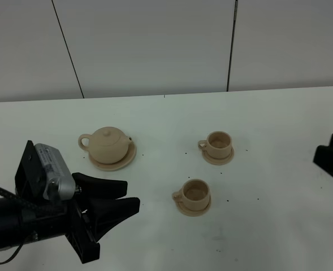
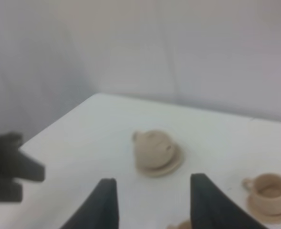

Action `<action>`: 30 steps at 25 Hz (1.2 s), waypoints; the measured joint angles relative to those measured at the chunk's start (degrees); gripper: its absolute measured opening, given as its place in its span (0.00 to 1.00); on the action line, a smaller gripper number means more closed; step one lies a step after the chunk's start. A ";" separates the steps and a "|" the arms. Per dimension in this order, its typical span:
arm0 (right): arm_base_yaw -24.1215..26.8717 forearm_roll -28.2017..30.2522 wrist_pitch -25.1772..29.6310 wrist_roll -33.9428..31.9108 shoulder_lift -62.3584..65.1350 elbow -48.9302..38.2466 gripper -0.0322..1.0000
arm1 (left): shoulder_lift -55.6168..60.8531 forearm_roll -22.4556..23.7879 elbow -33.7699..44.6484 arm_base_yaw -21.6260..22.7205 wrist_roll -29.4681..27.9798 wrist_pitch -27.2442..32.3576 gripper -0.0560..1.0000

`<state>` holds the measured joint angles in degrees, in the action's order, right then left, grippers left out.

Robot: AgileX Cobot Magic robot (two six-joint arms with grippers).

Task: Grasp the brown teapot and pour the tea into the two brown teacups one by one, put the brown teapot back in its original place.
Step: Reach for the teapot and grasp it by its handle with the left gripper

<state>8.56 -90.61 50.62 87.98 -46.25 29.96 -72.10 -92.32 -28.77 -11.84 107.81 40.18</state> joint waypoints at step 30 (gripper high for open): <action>0.12 71.38 5.32 -74.80 32.55 4.66 0.36 | 6.53 -1.91 0.00 0.00 0.29 -0.20 0.50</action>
<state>8.68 -19.23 55.94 13.17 -13.70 34.62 -65.57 -94.23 -28.77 -11.84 108.11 39.97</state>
